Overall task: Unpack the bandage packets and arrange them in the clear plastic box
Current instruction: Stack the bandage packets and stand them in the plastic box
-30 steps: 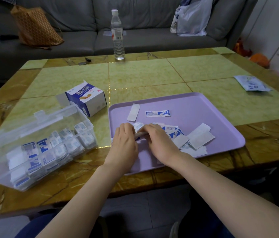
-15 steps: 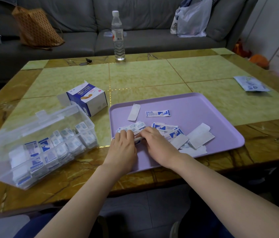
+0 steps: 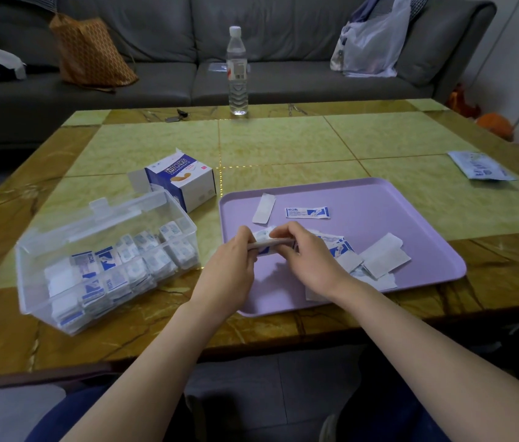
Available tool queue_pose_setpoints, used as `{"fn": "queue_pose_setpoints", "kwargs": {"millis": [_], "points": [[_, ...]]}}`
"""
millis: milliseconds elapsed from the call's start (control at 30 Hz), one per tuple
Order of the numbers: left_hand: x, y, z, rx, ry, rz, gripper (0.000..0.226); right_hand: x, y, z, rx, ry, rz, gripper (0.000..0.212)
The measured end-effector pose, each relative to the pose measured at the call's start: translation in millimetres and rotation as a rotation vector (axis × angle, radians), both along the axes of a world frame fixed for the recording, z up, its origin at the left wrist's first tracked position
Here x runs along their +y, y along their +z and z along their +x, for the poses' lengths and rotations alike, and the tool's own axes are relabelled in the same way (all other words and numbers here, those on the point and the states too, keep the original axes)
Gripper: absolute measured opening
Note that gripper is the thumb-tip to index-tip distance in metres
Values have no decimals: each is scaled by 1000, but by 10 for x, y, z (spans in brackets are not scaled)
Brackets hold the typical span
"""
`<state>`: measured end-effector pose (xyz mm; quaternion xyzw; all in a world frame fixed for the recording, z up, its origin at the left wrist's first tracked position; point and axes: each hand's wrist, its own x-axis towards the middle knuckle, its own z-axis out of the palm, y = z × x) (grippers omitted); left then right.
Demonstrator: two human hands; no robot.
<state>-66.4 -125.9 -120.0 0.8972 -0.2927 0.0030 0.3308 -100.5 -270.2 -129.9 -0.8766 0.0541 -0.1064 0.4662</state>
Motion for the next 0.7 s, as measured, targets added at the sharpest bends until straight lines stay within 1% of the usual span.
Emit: {"fn": "queue_pose_setpoints", "kwargs": {"millis": [133, 167, 200, 267, 367, 433, 533, 633, 700], "points": [[84, 42, 1, 83, 52, -142, 6, 18, 47, 37, 39, -24, 359, 16], [98, 52, 0, 97, 56, -157, 5, 34, 63, 40, 41, -22, 432, 17], [109, 51, -3, 110, 46, -155, 5, 49, 75, 37, 42, -10, 456, 17], [132, 36, -16, 131, -3, -115, 4, 89, 76, 31, 46, 34, 371, 19], [189, -9, -39, 161, -66, 13, 6, 142, 43, 21, 62, 80, 162, 21], [230, -29, -48, 152, -57, 108, 6, 155, 24, 14, 59, 105, 2, 17], [259, -21, -50, 74, -8, 185, 5, 169, 23, -8, -21, 151, -192, 18], [230, -12, -62, -9, 7, 219, 5, 161, -2, -9, -83, 172, -303, 17], [200, -4, -64, -53, -5, 217, 3, 111, -18, 12, -75, 148, -367, 12]]}}
